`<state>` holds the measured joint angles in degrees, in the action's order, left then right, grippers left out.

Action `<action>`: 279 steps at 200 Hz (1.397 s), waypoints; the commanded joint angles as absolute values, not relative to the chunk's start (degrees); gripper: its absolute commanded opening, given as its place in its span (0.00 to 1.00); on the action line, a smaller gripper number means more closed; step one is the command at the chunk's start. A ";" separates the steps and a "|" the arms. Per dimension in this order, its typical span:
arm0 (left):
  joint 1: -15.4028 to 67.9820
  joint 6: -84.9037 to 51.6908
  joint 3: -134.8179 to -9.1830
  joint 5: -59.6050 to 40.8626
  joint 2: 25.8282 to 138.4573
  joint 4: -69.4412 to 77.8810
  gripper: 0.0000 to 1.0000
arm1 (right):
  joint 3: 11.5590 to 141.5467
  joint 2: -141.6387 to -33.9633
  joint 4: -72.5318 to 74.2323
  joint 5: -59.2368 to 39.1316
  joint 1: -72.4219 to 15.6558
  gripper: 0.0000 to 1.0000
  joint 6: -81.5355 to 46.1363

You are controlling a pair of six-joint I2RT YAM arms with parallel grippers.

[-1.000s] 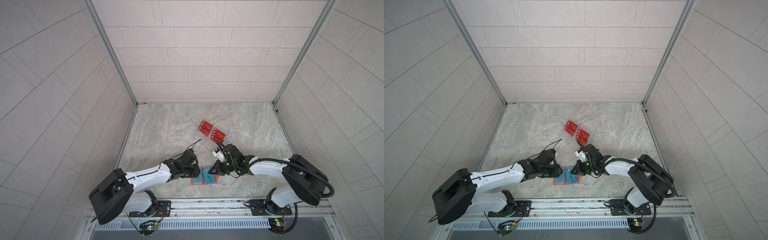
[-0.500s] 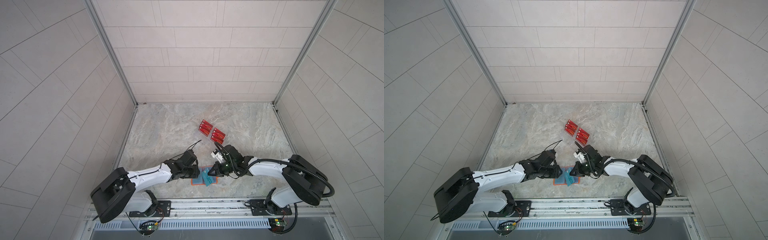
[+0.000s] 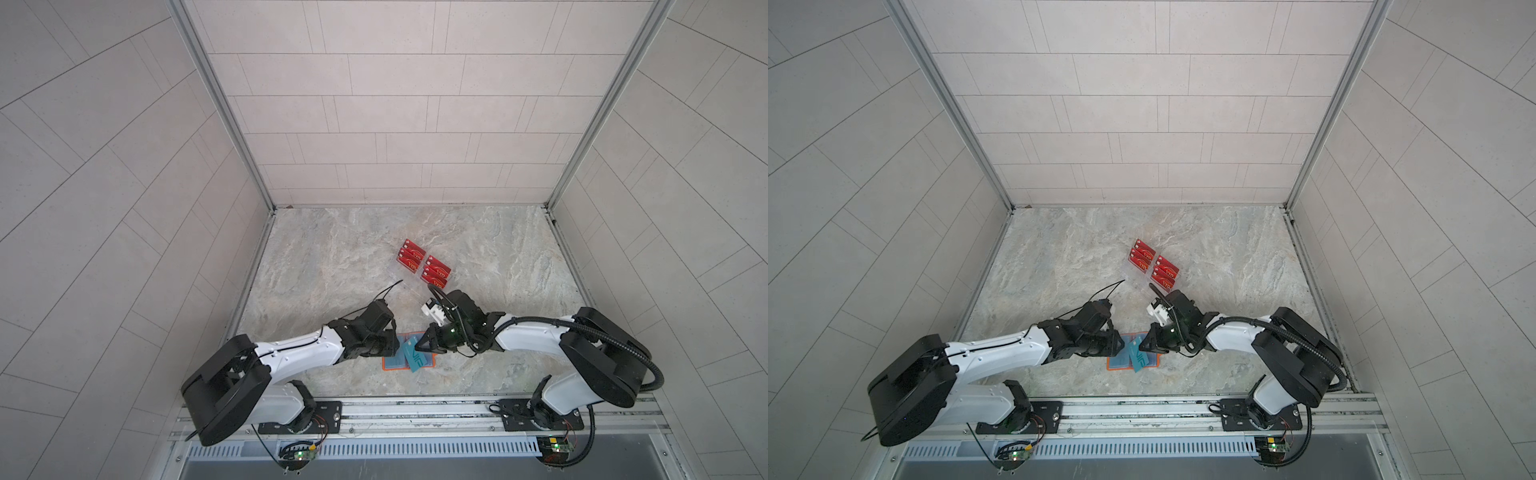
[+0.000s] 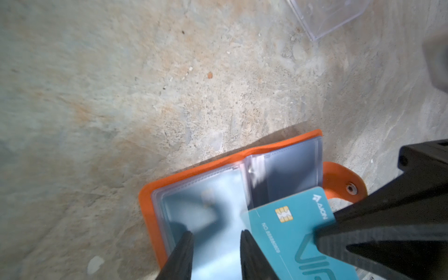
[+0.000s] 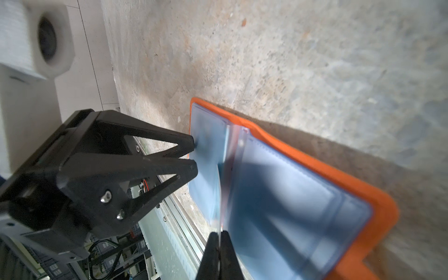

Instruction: Put the credit cards into the card holder

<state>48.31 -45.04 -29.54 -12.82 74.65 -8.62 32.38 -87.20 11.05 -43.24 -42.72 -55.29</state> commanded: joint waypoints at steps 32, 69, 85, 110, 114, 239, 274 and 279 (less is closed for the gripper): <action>48.44 -44.74 -28.10 -12.08 74.66 -11.43 0.38 | 31.03 -89.35 19.58 -39.99 -42.98 0.00 -59.58; 48.51 -44.74 -28.30 -12.02 74.40 -11.69 0.38 | 30.43 -92.39 23.14 -39.07 -43.33 0.00 -60.85; 48.51 -44.81 -28.30 -12.12 74.51 -11.69 0.38 | 30.10 -93.31 24.42 -38.79 -43.48 0.00 -61.14; 48.47 -44.82 -28.43 -12.07 74.53 -11.77 0.38 | 29.60 -93.27 24.31 -36.84 -43.84 0.00 -59.95; 48.48 -44.74 -28.47 -12.11 74.47 -11.86 0.38 | 29.50 -93.25 24.11 -36.38 -43.92 0.00 -59.82; 48.51 -46.30 -28.30 -12.97 74.35 -10.80 0.39 | 26.92 -94.85 30.85 -28.46 -47.30 0.00 -65.51; 48.44 -48.49 -29.78 -13.80 73.50 -10.05 0.47 | 33.01 -93.23 15.50 -28.53 -49.11 0.00 -58.68; 48.46 -48.51 -30.18 -13.63 73.24 -10.46 0.48 | 33.50 -92.81 13.69 -28.27 -49.17 0.00 -57.89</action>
<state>48.31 -47.07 -29.56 -13.65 74.43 -8.29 30.76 -94.06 27.79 -31.90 -48.03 -62.52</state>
